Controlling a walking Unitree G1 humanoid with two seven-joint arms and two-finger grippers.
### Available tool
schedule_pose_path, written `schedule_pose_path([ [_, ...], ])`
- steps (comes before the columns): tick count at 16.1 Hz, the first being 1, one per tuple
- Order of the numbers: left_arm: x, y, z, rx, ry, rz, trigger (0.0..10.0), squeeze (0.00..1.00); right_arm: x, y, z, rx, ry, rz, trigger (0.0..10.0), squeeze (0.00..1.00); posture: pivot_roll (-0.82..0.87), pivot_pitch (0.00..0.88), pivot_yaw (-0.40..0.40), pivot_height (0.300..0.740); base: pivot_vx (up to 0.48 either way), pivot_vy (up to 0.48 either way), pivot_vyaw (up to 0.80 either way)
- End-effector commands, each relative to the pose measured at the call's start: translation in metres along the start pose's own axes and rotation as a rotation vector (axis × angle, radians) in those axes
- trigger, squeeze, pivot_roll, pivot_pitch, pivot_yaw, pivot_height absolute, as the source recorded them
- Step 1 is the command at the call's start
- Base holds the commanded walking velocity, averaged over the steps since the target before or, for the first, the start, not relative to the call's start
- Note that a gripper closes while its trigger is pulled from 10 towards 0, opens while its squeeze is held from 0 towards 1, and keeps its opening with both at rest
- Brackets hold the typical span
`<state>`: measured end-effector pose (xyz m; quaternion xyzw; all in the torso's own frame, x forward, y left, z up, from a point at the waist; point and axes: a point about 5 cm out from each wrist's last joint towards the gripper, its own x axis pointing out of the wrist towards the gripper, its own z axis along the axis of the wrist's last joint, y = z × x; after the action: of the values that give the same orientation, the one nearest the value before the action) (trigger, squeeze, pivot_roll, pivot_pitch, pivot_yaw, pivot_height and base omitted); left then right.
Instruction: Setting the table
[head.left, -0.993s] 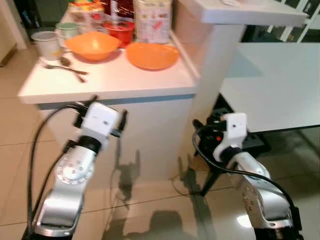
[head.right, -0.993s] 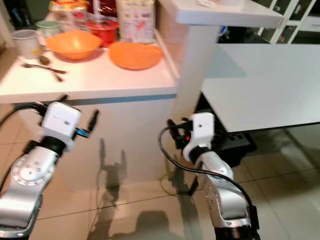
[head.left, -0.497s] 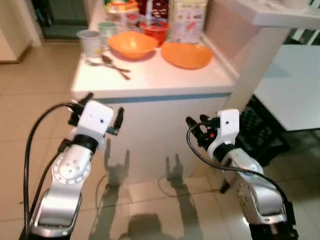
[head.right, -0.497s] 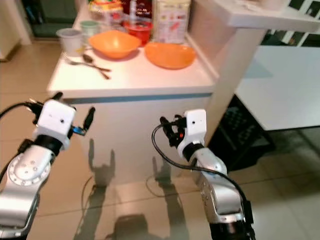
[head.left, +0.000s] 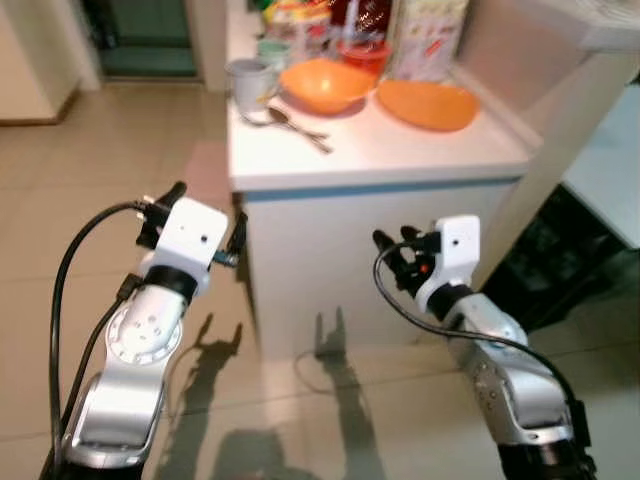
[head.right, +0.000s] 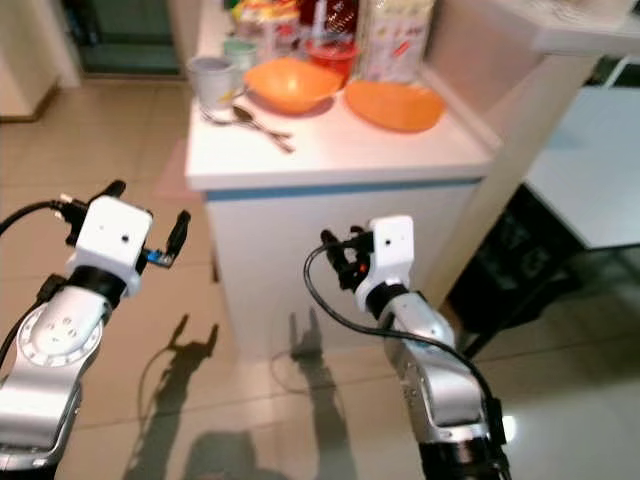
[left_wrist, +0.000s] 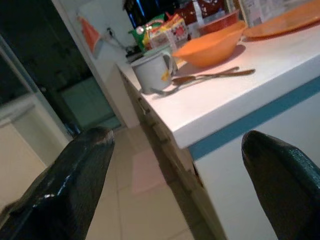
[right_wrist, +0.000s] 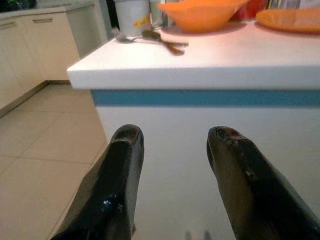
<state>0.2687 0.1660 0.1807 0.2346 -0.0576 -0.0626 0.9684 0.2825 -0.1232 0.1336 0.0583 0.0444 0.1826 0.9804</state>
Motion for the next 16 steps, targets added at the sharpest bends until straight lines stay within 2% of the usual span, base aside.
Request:
schedule_pose_path([
  [1, 0.003, -0.002, 0.005, -0.009, -0.019, 0.01, 10.0, 0.0, -0.004, -0.008, -0.001, -0.006, 0.004, -0.027, 10.0, 0.0, 0.08, 0.0, -0.046, 0.74, 0.0, -0.292, 0.0],
  [4, 0.004, -0.001, 0.006, 0.028, -0.023, 0.009, 10.0, 0.0, -0.001, -0.013, 0.0, -0.002, 0.0, -0.045, 10.0, 0.0, 0.1, 0.0, -0.05, 0.74, 0.0, -0.48, 0.0],
  [7, 0.009, 0.005, 0.005, -0.056, 0.0, 0.075, 10.0, 0.0, 0.002, -0.007, 0.008, -0.002, -0.025, -0.038, 10.0, 0.0, 0.08, 0.0, -0.045, 0.74, 0.0, 0.0, 0.0],
  [12, 0.013, 0.01, 0.014, -0.081, -0.039, 0.13, 10.0, 0.0, 0.006, -0.011, 0.017, -0.015, -0.067, -0.038, 10.0, 0.0, 0.1, 0.0, -0.047, 0.74, 0.051, 0.0, 0.0],
  [13, 0.015, 0.015, 0.014, -0.088, -0.039, 0.141, 10.0, 0.0, 0.009, -0.007, 0.023, -0.009, -0.096, -0.037, 10.0, 0.0, 0.09, 0.0, -0.04, 0.74, 0.307, 0.0, 0.58],
  [16, 0.017, 0.015, 0.014, -0.089, -0.039, 0.137, 10.0, 0.0, 0.007, -0.006, 0.026, -0.008, -0.103, -0.039, 10.0, 0.0, 0.08, 0.0, -0.042, 0.74, 0.347, 0.0, 0.8],
])
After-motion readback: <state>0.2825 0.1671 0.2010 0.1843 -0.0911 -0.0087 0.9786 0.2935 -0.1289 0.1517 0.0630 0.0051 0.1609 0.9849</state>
